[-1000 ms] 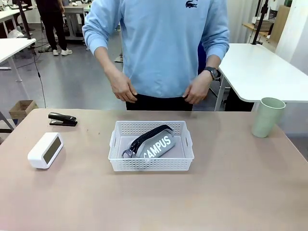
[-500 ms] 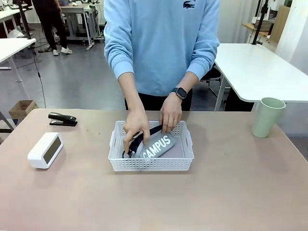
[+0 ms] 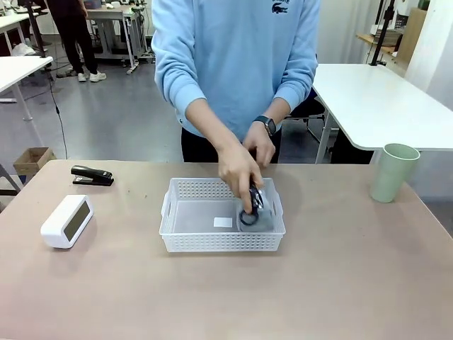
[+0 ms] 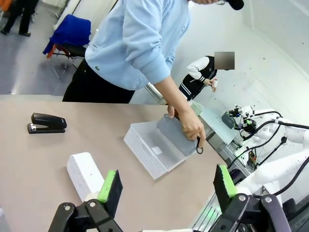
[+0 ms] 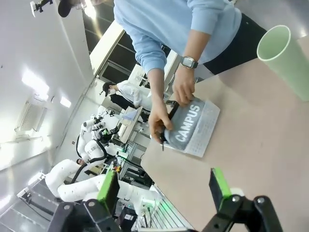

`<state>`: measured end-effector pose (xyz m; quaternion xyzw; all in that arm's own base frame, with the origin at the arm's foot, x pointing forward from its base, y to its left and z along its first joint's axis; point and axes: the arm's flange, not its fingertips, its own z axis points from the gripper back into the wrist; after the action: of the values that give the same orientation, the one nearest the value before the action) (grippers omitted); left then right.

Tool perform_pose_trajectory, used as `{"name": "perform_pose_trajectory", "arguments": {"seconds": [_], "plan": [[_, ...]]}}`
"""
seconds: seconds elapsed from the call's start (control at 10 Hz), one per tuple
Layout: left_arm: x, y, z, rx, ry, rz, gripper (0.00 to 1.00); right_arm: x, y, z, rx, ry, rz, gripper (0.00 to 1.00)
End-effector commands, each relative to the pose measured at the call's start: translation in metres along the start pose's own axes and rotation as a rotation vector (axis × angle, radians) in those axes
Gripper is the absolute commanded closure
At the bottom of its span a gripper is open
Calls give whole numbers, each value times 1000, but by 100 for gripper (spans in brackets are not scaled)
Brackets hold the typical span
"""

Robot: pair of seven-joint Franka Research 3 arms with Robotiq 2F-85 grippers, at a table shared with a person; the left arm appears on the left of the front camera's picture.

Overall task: Efficiently arrange items inside the basket to fit them all.
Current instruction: Pick up the Digital clock and place it inside the Organizing basket.

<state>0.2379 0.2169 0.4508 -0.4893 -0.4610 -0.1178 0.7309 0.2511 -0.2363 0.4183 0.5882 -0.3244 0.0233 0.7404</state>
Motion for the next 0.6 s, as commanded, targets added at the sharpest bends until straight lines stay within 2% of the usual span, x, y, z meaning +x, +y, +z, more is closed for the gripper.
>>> {"name": "perform_pose_trajectory", "arguments": {"seconds": [0.0,0.5], "plan": [[4,0,0,-2,-8,-26,0,2,3,-1,6,-21,35,0],[4,0,0,-2,-8,-26,0,2,3,-1,6,-21,35,0]]}}
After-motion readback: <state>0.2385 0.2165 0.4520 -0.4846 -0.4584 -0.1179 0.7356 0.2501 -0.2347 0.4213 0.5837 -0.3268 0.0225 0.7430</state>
